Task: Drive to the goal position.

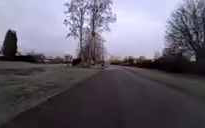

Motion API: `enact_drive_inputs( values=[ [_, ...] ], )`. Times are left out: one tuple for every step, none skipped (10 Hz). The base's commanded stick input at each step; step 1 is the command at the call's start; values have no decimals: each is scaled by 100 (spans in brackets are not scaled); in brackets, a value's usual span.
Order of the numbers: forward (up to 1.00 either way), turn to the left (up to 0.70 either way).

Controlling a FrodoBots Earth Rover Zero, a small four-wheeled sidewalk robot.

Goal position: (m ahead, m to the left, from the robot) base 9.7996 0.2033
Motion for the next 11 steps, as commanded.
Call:
enact_drive_inputs(
  values=[
    [85, -34],
    [85, -34],
    [85, -34],
    [85, -31],
    [85, -19],
    [85, -8],
    [85, 0],
    [85, 0],
    [85, 0],
    [85, 0],
    [85, 0]
  ],
)
